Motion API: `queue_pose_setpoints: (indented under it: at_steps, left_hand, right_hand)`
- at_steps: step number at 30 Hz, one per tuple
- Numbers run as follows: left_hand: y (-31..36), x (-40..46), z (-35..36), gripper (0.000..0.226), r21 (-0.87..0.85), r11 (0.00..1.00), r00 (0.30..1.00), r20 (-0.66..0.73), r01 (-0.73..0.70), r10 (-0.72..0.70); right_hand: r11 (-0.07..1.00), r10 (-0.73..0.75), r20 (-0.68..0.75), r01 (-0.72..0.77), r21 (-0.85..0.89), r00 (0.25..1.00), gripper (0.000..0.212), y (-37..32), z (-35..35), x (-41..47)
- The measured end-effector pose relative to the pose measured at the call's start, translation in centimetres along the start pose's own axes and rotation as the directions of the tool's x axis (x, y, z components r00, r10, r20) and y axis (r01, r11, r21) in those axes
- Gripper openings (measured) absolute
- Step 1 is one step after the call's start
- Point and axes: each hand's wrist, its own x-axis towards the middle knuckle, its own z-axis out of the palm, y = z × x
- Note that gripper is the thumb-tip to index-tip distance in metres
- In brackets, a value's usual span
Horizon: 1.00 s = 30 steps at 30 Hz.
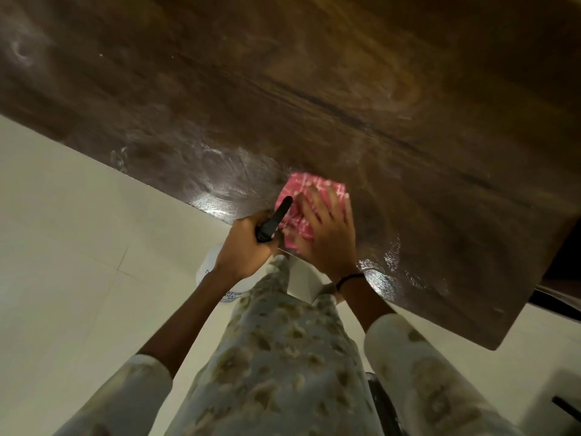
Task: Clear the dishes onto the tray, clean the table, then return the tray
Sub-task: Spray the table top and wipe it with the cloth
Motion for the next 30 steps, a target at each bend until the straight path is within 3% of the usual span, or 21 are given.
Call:
queue_pose_setpoints:
  at_steps: [5, 6, 8, 10, 12, 23, 26, 30]
  left_hand:
    - [1.1, 0.9, -0.6, 0.009, 0.003, 0.999, 0.999, 0.038, -0.033, 0.033]
    - [1.1, 1.2, -0.6, 0.014, 0.02, 0.999, 0.998, 0.05, -0.039, 0.038]
    - [1.5, 2.1, -0.4, 0.025, 0.076, 0.996, 0.994, 0.096, -0.054, 0.046]
    - [2.4, 3.0, -0.2, 0.025, 0.112, 0.992, 0.986, 0.164, -0.062, 0.044]
    - [3.5, 4.0, 0.4, 0.025, 0.115, 0.99, 0.977, 0.203, -0.085, 0.06]
    - [8.4, 8.0, 2.9, 0.007, 0.194, 0.969, 0.96, 0.263, -0.155, 0.101]
    - [8.9, 8.5, 2.6, 0.003, 0.208, 0.965, 0.958, 0.267, -0.162, 0.103]
    - [8.8, 9.1, 1.7, 0.022, 0.213, 0.966, 0.971, 0.217, -0.148, 0.101]
  right_hand:
    - [0.982, -0.19, -0.01, 0.19, -0.003, 0.982, 0.069, 2.1, 0.7, -4.7]
    - [0.988, -0.151, -0.008, 0.151, -0.021, 0.988, 0.068, 3.4, 0.5, -5.4]
    - [0.997, 0.064, -0.008, -0.064, -0.044, 0.998, 0.071, 5.9, -0.2, -5.8]
    - [0.95, 0.308, -0.025, -0.308, -0.044, 0.951, 0.071, 7.7, -1.3, -5.0]
    - [0.903, 0.427, -0.056, -0.429, -0.031, 0.903, 0.071, 8.7, -2.2, -3.6]
    - [0.905, 0.422, -0.111, -0.426, -0.012, 0.9, 0.071, 9.5, -2.6, -2.2]
    - [0.867, 0.497, -0.126, -0.497, 0.029, 0.859, 0.074, 10.1, -3.1, -0.4]
    - [0.825, 0.564, -0.132, -0.559, 0.079, 0.815, 0.076, 10.2, -3.9, 4.7]
